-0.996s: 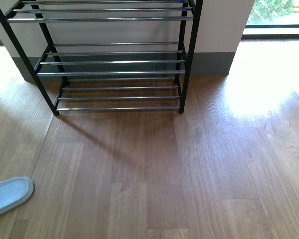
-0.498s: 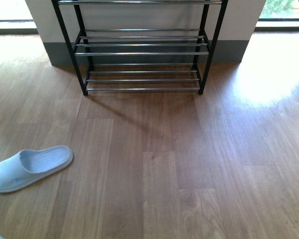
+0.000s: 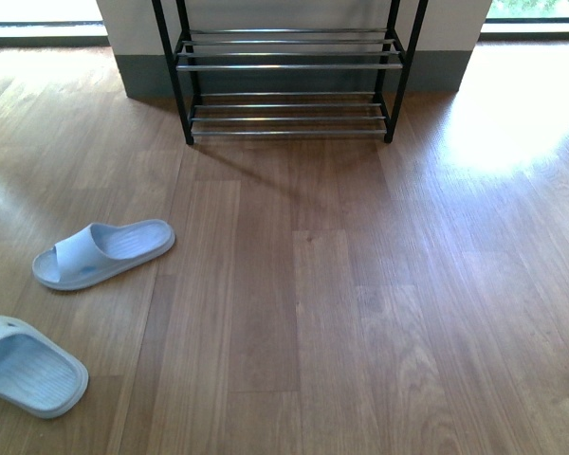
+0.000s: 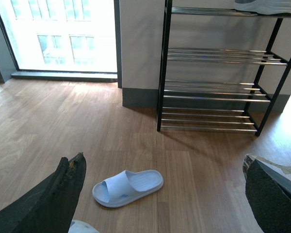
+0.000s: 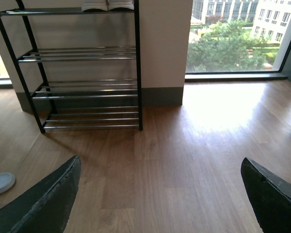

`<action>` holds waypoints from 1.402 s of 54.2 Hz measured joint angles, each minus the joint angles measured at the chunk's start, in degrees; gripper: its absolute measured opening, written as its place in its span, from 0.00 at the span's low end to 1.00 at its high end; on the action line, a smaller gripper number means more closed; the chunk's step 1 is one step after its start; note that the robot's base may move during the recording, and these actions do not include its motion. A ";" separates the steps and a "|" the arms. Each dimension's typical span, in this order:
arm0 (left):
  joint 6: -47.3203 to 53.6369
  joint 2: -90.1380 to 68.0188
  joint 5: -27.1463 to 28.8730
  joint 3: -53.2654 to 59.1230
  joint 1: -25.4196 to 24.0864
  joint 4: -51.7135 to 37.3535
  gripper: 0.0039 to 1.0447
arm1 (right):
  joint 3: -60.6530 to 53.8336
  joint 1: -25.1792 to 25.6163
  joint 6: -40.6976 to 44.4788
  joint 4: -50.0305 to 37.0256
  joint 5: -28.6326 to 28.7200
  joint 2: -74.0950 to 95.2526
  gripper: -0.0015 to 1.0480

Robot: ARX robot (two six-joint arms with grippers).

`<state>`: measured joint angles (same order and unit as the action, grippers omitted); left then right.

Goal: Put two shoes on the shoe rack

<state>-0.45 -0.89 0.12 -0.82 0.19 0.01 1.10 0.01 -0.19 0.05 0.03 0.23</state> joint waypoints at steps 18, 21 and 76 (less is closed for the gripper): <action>0.00 0.00 -0.22 0.00 0.02 0.00 0.91 | 0.00 0.00 0.00 0.00 -0.24 0.00 0.91; 0.00 0.00 -0.28 0.00 0.02 0.00 0.91 | 0.00 0.02 0.00 0.00 -0.26 -0.02 0.91; 0.00 0.00 0.00 0.00 0.00 0.02 0.91 | 0.00 0.00 0.00 0.02 0.15 -0.07 0.91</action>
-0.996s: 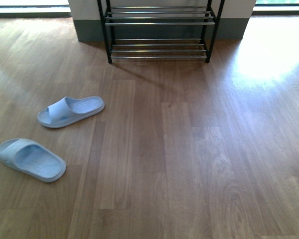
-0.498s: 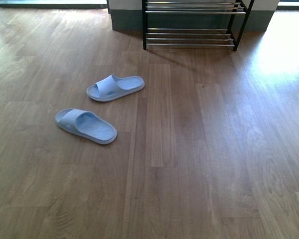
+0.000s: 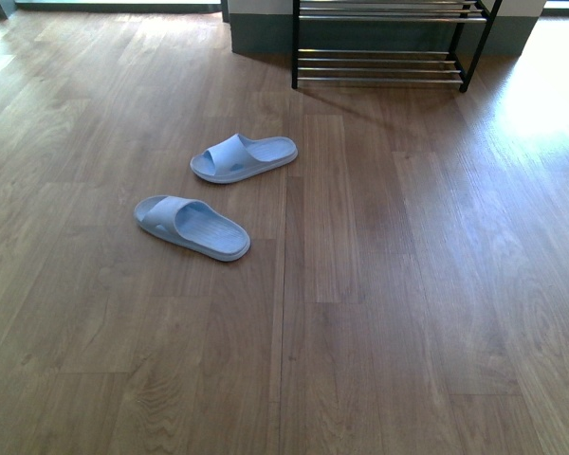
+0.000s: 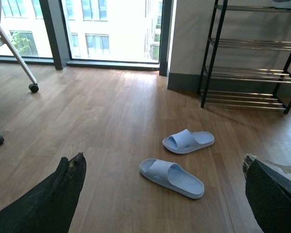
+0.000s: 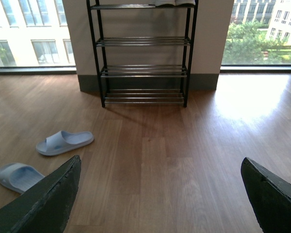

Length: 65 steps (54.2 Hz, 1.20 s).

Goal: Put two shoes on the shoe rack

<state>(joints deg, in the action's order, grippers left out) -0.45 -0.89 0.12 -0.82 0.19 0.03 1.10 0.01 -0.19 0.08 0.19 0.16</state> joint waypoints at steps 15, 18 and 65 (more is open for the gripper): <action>0.00 0.00 0.02 0.00 0.00 -0.02 0.91 | 0.00 0.00 0.00 0.00 -0.04 0.00 0.91; 0.00 0.00 0.02 0.00 0.00 0.00 0.91 | 0.00 0.00 0.00 0.00 -0.07 0.00 0.91; 0.00 0.00 0.02 0.00 0.00 0.00 0.91 | 0.00 0.00 0.00 0.00 -0.13 -0.02 0.91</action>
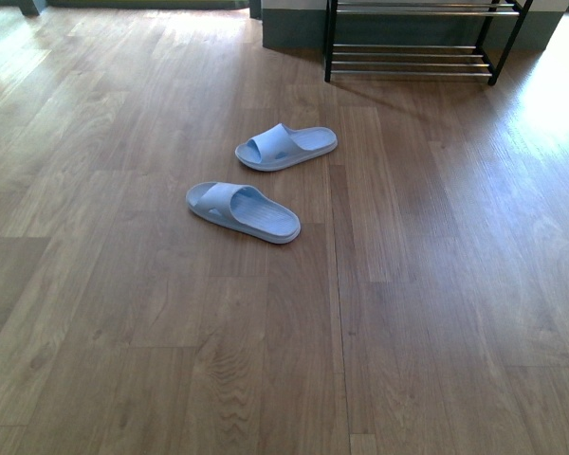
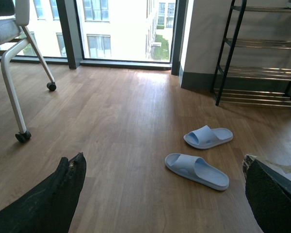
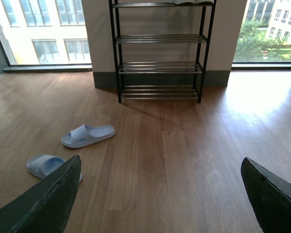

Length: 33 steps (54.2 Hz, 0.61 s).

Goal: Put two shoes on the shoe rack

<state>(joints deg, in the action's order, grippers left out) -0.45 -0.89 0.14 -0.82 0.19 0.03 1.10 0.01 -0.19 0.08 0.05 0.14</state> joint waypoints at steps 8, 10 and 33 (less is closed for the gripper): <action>0.00 0.00 -0.02 0.00 0.00 0.00 0.91 | 0.00 0.00 0.00 0.00 0.00 0.00 0.91; 0.00 0.00 -0.02 0.00 0.00 0.00 0.91 | 0.00 0.00 0.00 0.00 -0.02 0.02 0.91; 0.00 0.00 -0.15 0.00 0.00 0.00 0.91 | 0.00 0.00 0.00 0.00 -0.15 0.02 0.91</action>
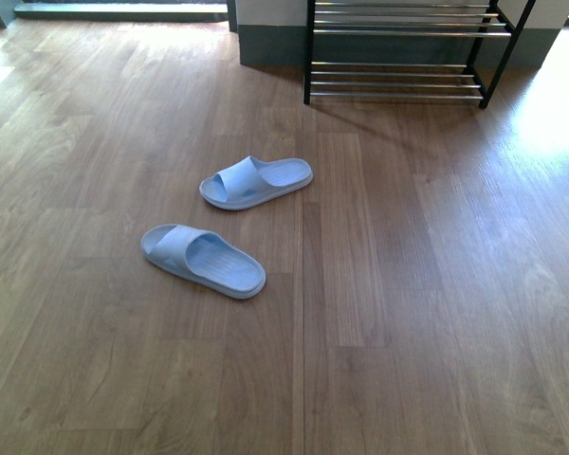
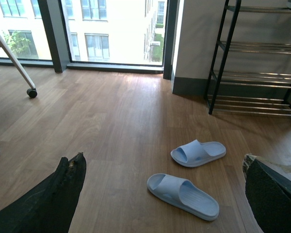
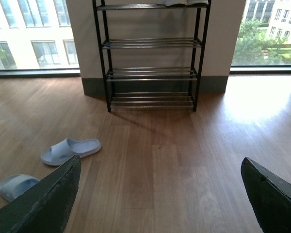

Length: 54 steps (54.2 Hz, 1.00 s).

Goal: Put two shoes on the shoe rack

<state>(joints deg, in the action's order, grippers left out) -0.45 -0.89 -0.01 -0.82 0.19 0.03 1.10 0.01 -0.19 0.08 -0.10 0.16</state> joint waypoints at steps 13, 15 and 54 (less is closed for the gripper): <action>0.02 0.00 -0.04 0.00 0.00 0.00 0.91 | 0.00 0.00 0.00 0.00 -0.09 0.00 0.91; 0.02 0.00 -0.04 0.00 0.00 0.00 0.91 | 0.00 0.00 0.00 0.00 -0.09 0.00 0.91; 0.00 0.00 0.11 0.00 0.00 0.00 0.91 | 0.00 0.00 0.00 0.00 0.13 0.04 0.91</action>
<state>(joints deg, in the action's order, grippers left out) -0.45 -0.89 0.10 -0.82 0.19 0.03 1.10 0.01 -0.19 0.08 0.03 0.21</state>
